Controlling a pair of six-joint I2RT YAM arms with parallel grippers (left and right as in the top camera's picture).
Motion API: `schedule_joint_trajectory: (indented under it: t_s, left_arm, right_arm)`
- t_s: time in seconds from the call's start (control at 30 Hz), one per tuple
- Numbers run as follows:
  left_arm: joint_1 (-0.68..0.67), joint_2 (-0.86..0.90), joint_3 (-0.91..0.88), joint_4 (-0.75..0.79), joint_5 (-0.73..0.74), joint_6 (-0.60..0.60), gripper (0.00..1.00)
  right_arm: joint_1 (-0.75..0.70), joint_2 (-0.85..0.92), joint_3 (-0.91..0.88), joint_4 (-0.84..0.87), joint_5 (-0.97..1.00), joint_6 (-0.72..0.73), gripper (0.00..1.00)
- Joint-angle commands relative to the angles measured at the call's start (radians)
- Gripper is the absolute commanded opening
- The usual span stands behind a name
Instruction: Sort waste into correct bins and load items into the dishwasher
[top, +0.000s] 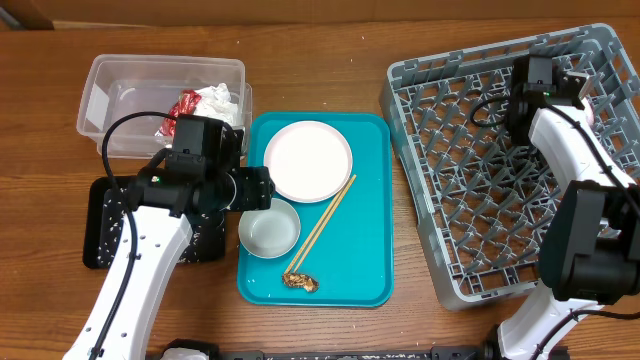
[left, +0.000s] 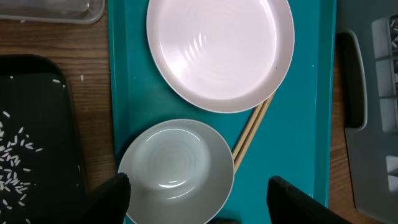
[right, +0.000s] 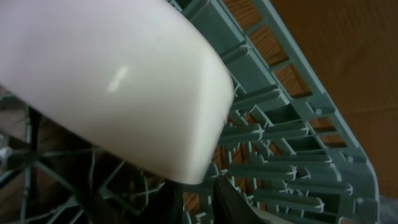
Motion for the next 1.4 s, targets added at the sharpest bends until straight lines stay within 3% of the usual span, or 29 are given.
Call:
schedule_joint_trajectory:
  t_s: [0.0, 0.03, 0.13, 0.23, 0.43, 0.5, 0.63, 0.8, 1.03, 1.2, 1.37]
  left_arm:
    - [0.003, -0.014, 0.011, 0.002, 0.006, 0.019, 0.72]
    - [0.003, -0.014, 0.011, 0.002, 0.006, 0.019, 0.72]
    - [0.003, -0.014, 0.011, 0.002, 0.005, 0.019, 0.72]
    - [0.003, -0.014, 0.011, 0.002, 0.005, 0.019, 0.72]
    - [0.003, -0.014, 0.011, -0.011, 0.0, 0.019, 0.72]
    - [0.003, -0.014, 0.011, -0.021, -0.008, 0.019, 0.72]
    - [0.0, -0.014, 0.011, -0.052, -0.013, 0.011, 0.66]
    - [-0.053, -0.014, 0.011, -0.121, -0.013, 0.008, 0.66]
    - [-0.25, -0.013, -0.01, -0.202, -0.014, -0.14, 0.69]
    - [-0.391, -0.006, -0.08, -0.211, -0.023, -0.298, 0.71]
    - [-0.453, 0.004, -0.181, -0.199, -0.041, -0.573, 0.7]
  right_arm:
    - [0.003, -0.061, -0.002, -0.028, -0.039, 0.066, 0.26]
    - [0.003, -0.097, -0.002, -0.031, -0.063, 0.065, 0.27]
    - [0.003, -0.237, -0.002, -0.039, -0.24, 0.053, 0.45]
    - [0.003, -0.341, -0.002, -0.072, -0.464, 0.053, 0.54]
    - [0.007, -0.465, -0.002, -0.202, -1.038, 0.053, 0.56]
    - [0.021, -0.468, -0.002, -0.252, -1.123, 0.053, 0.59]
    - [0.064, -0.468, -0.002, -0.354, -1.136, 0.03, 0.66]
    - [0.069, -0.468, -0.002, -0.431, -1.136, -0.047, 0.77]
    - [0.068, -0.468, -0.002, -0.473, -1.125, -0.083, 0.81]
    - [0.068, -0.468, -0.002, -0.481, -1.125, -0.082, 0.83]
    - [0.068, -0.468, -0.002, -0.493, -1.126, -0.079, 0.84]
